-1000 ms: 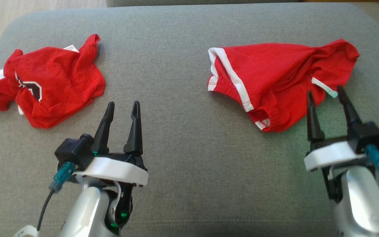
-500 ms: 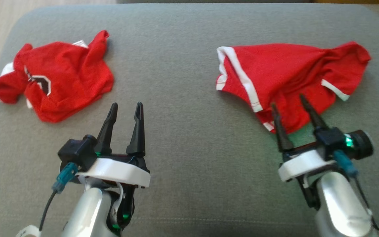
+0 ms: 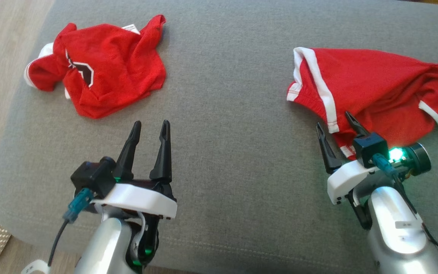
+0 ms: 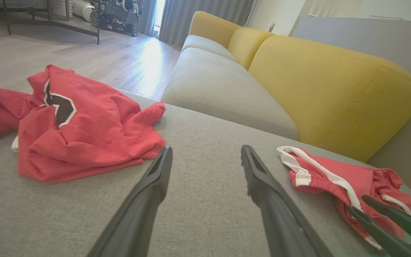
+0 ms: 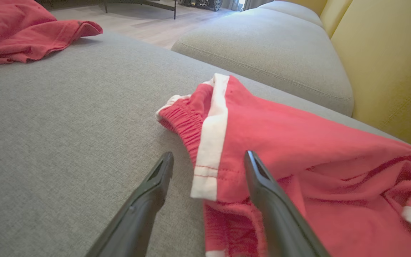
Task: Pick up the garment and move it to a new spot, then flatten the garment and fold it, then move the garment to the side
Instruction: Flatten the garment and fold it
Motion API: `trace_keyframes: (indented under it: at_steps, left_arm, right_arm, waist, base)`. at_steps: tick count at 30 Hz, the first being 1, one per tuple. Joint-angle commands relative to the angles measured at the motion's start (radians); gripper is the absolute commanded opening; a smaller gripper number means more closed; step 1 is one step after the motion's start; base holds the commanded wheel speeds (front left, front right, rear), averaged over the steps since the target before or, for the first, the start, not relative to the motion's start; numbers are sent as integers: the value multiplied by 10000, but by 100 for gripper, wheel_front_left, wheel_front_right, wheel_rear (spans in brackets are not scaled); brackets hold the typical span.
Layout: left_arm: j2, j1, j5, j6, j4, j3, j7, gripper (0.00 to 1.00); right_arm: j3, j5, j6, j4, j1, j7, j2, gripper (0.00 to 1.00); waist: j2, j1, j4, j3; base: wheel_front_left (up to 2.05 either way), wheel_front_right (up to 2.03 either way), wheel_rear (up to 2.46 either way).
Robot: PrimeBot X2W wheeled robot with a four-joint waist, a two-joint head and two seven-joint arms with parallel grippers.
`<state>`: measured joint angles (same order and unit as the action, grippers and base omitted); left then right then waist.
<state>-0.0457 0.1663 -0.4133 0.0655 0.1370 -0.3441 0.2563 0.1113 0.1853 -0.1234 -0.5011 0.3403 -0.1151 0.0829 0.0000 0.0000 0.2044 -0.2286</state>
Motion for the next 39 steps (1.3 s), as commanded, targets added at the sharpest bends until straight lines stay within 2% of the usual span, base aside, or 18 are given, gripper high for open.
trace_keyframes:
  at_steps: [1,10,12,13,25,34,39]
  left_arm:
    - [-45,285,-49,39,-276,270,55,100]
    - [-45,246,-22,68,-238,279,55,100]
    - [-45,320,-8,63,-233,225,55,100]
    - [-45,350,1,63,-229,215,55,100]
    - [-45,344,74,64,-125,395,55,100]
    - [-45,613,224,-96,56,307,55,100]
    - [-45,1424,383,-454,710,-276,55,100]
  right_arm:
    - [152,59,-73,223,319,-12,23,100]
    - [-210,245,-73,128,286,-42,-157,100]
    - [-225,152,-73,97,289,-16,-205,9]
    - [-219,121,-73,82,309,-6,-216,0]
    - [-571,-50,-73,914,394,-245,-289,0]
    - [-839,-172,-73,2759,185,316,-108,0]
    - [-1126,-242,-73,3452,34,690,118,0]
  waist:
    - [0,0,65,-48]
    - [0,0,-82,-25]
    - [0,0,-174,-47]
    - [0,0,-200,-59]
    - [0,0,-645,67]
    - [0,0,-1668,7]
    - [0,0,-2305,-354]
  base:
    - [0,0,0]
    - [0,0,0]
    - [0,0,0]
    - [0,0,0]
    - [0,0,0]
    - [0,0,0]
    - [0,0,0]
